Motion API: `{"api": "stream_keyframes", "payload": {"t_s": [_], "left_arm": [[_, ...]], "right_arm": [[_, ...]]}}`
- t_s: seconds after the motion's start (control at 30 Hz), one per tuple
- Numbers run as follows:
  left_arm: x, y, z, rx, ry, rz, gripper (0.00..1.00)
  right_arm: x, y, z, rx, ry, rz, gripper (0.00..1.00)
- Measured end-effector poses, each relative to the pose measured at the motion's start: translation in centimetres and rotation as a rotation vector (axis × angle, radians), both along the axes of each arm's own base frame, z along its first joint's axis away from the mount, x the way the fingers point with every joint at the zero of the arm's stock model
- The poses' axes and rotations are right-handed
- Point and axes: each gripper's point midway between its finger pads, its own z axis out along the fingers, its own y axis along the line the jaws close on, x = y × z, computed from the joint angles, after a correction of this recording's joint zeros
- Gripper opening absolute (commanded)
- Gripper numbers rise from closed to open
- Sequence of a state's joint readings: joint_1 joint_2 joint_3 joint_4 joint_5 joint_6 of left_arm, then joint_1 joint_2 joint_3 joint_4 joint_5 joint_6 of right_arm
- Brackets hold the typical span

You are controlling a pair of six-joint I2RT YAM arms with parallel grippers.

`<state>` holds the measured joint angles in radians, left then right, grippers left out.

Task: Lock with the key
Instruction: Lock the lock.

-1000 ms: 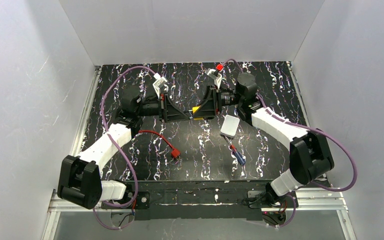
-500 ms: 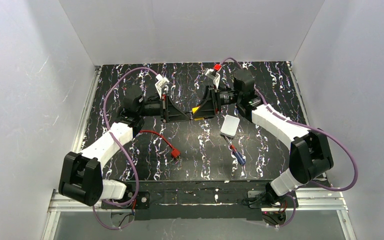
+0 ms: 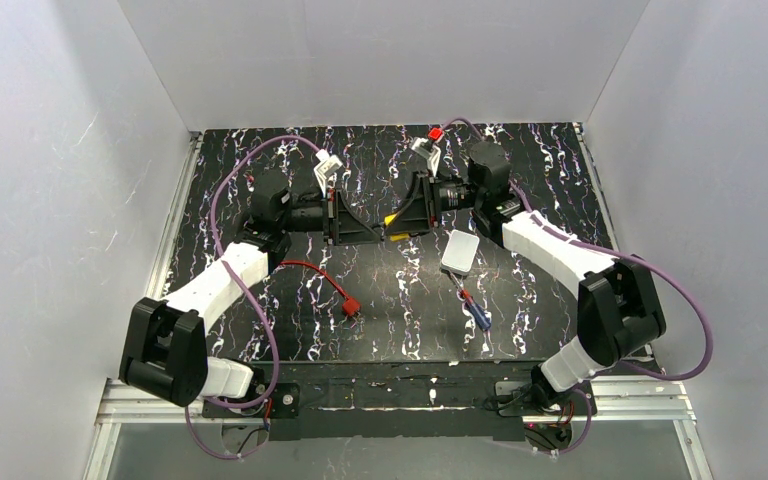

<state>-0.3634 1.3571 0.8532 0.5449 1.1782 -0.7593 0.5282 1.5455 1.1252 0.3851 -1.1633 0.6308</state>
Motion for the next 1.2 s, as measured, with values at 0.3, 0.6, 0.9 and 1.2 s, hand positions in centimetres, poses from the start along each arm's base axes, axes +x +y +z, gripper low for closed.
{"api": "stream_keyframes", "payload": {"t_s": [0.3,0.6,0.9,1.2], "left_arm": [[0.2,-1.0,1.5,-0.013,-0.081,0.0,0.0],[0.5,-1.1,1.8,-0.015,-0.091,0.031,0.0],[2.6,0.6,1.8,-0.009,-0.079,0.113,0.0],[2.6,0.6,1.8,-0.011,-0.058,0.114,0.0]], "right_arm": [[-0.1,1.4,1.3,0.076,0.08,0.004,0.01],[0.7,0.8,1.7,0.099,0.098,-0.026,0.79],[3.7,-2.4,2.1,0.1,0.066,-0.107,0.88],[2.5,-2.2,2.1,0.089,0.023,-0.074,0.84]]}}
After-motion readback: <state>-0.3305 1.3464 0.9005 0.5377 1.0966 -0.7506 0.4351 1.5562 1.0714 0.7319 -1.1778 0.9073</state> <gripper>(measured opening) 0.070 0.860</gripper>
